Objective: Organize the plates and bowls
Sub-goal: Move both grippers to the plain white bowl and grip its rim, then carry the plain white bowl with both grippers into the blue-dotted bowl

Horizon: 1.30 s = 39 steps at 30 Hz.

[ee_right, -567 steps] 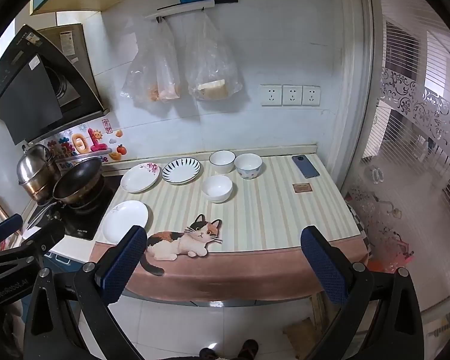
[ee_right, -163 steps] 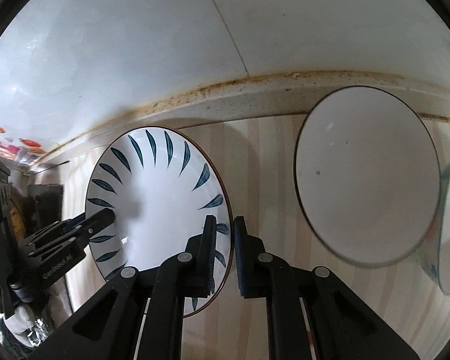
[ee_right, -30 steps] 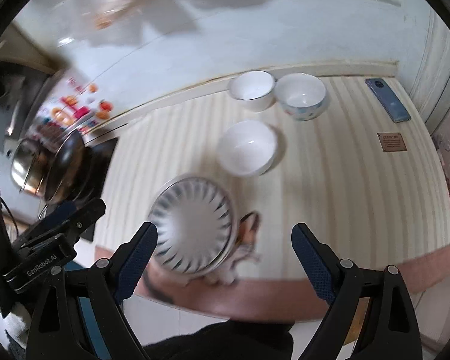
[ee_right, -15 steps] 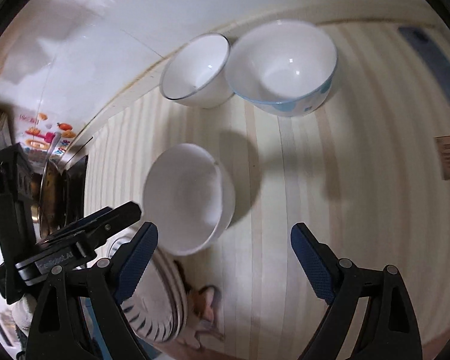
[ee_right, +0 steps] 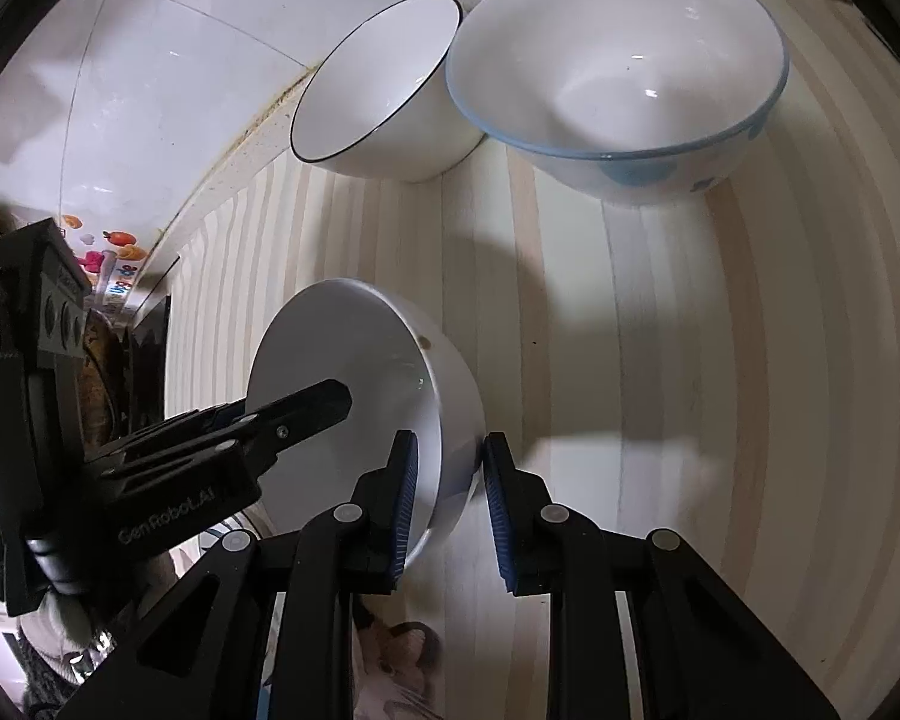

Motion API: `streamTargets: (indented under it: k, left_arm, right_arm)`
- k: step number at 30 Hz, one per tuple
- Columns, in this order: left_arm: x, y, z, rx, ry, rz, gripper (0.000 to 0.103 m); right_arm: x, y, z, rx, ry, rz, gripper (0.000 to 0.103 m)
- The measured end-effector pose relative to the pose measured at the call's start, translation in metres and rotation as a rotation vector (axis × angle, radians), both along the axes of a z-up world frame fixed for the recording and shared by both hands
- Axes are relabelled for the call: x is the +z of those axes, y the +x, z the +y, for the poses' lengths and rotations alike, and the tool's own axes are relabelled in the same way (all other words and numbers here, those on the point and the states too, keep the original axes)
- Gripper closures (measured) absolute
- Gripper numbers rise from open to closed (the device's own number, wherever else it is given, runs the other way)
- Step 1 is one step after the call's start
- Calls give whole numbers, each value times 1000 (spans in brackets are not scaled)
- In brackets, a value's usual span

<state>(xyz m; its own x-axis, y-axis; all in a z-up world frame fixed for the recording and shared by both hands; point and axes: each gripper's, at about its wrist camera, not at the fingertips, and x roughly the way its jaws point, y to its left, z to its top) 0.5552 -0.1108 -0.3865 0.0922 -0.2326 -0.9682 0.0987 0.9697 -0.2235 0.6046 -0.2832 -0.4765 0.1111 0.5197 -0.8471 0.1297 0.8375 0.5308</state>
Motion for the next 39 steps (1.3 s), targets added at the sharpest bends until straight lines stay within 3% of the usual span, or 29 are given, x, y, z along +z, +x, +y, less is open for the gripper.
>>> streamTargets:
  k: [7,18,25,39]
  left_arm:
    - [22,-28,-27,-35,-10,-32,72]
    - [35,-87,-76,-121,-31,-45,72]
    - [22,-108,-101,-174,-20,-19,72]
    - [-8,-113,-123,-218,36,29,72]
  right_arm:
    - [22,-19,-12,6,-6,-8,77]
    - [47,-91,-51,-3,-36,16,77]
    - [39,-127,-79,-35,-34,57,77]
    - [9,-138,-82,-45,-34,120,77]
